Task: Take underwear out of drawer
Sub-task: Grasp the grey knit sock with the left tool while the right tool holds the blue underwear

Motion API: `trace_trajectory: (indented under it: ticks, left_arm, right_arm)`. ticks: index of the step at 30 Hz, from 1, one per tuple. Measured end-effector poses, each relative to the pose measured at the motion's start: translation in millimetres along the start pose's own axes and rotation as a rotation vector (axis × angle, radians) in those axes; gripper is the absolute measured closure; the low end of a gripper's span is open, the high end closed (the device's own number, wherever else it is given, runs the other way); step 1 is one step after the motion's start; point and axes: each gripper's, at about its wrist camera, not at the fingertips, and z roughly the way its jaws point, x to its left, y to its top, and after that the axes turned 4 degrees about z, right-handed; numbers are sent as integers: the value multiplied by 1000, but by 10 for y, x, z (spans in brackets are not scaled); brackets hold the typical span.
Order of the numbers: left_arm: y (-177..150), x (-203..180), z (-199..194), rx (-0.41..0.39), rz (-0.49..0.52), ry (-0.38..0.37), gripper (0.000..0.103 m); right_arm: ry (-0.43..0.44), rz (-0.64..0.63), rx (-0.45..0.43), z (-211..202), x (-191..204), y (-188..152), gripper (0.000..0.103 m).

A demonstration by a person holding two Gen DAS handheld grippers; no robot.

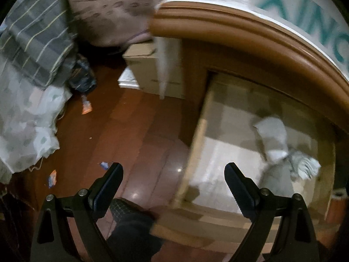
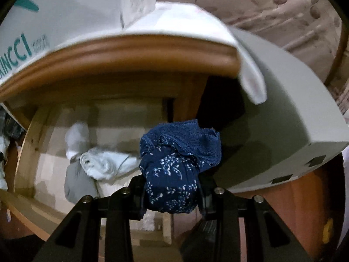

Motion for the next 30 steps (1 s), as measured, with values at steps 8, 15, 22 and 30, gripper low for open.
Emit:
trace_trajectory:
  ticks: [8,15,22,30]
  left_arm:
    - [-134,-635,64,139,50,-117,9]
    - [-220,-1111,303,294,-53,-242,9]
    - [-178,-1407,510,333,-77,-217,9]
    - [-161,-1600,775,416,-82,-192,14]
  right_arm:
    - [55,86,-20,-164,-299,76,68]
    - [113,157,-27,-209,-491,98,68]
    - [138,207,-11,-214,-735,89,68]
    - [173,239,0,-236,-852,112,68]
